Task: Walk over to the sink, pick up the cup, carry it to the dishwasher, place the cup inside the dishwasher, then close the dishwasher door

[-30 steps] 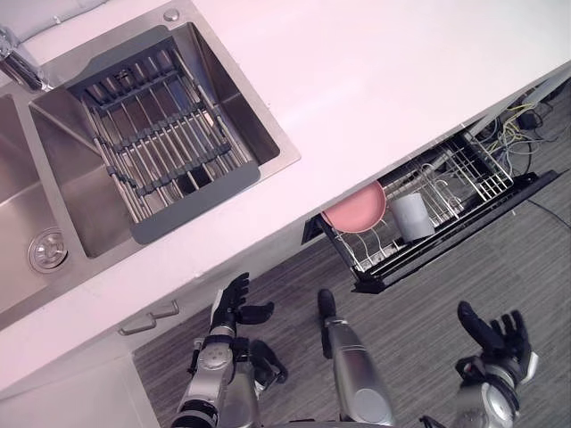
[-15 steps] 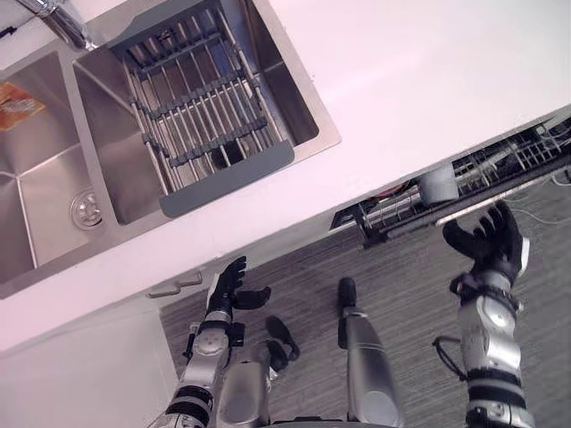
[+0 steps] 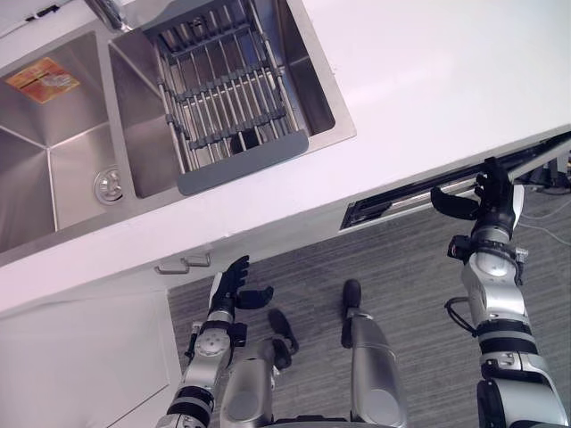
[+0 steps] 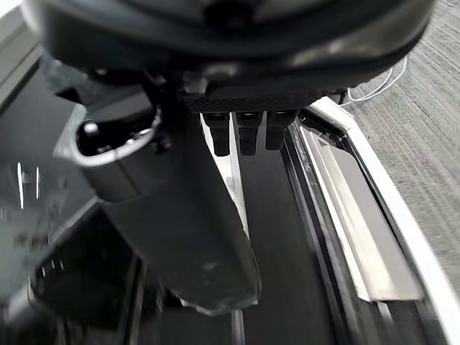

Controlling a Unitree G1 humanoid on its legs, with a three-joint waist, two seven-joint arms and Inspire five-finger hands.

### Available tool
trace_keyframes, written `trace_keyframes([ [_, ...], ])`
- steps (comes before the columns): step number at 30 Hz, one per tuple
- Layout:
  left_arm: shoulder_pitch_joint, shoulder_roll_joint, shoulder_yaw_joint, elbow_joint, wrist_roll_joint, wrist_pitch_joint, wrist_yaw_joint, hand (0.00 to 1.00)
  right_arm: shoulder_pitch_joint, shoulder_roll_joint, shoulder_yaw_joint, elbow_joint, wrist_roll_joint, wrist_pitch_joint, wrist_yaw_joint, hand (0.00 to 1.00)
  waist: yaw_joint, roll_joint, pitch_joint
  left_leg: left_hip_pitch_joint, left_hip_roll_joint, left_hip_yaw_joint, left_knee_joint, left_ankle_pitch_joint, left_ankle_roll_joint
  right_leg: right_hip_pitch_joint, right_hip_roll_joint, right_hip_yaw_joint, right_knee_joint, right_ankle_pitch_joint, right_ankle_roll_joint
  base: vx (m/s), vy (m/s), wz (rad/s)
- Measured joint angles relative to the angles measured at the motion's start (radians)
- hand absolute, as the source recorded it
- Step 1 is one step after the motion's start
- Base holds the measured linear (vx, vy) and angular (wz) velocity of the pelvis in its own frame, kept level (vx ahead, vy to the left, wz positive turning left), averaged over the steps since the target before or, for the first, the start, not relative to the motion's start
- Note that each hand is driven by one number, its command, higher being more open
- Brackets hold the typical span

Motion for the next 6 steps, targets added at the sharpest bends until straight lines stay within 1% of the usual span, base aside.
trace_keyframes([
  [1,0.004,0.005,0.0,0.017,0.0,0.0,0.0,0.9,0.053,0.015,0.028,-0.001,-0.025,-0.013,0.03,0.9,-0.001,-0.008,-0.007,0.013,-0.001,-0.025,-0.011,0.008,-0.011,0.027,0.004,-0.02,-0.019,-0.001,-0.002,0.03,-0.076,0.37],
  [2,0.004,0.008,0.002,0.028,0.001,0.001,0.0,0.9,0.081,0.028,0.039,-0.002,-0.033,-0.018,0.048,0.9,-0.002,-0.012,-0.011,0.019,-0.001,-0.037,-0.016,0.01,-0.014,0.04,0.006,-0.03,-0.026,-0.003,-0.003,0.06,-0.061,0.34],
  [3,0.016,0.02,0.003,0.037,0.001,0.004,0.0,0.9,0.132,0.066,0.064,-0.003,-0.051,-0.022,0.08,0.9,-0.002,-0.027,-0.022,0.035,0.0,-0.052,-0.031,0.015,-0.019,0.062,0.009,-0.046,-0.036,-0.007,-0.006,0.06,-0.048,0.26],
  [4,0.024,0.027,0.003,0.037,0.001,0.006,-0.001,0.9,0.16,0.088,0.075,-0.003,-0.062,-0.023,0.096,0.9,-0.003,-0.034,-0.031,0.04,0.0,-0.059,-0.038,0.017,-0.021,0.07,0.01,-0.053,-0.039,-0.01,-0.006,0.08,-0.056,0.29],
  [5,0.042,0.036,0.006,0.041,0.002,0.009,-0.001,0.9,0.222,0.134,0.089,-0.003,-0.077,-0.025,0.121,0.9,-0.002,-0.047,-0.058,0.047,0.0,-0.07,-0.051,0.021,-0.024,0.083,0.012,-0.065,-0.049,-0.013,-0.005,0.12,-0.047,0.25],
  [6,0.056,0.039,0.011,0.041,0.002,0.009,-0.001,0.9,0.262,0.16,0.1,0.001,-0.098,-0.026,0.135,0.9,-0.002,-0.053,-0.072,0.058,0.0,-0.078,-0.061,0.023,-0.022,0.1,0.014,-0.076,-0.058,-0.013,-0.005,0.1,-0.035,0.18],
])
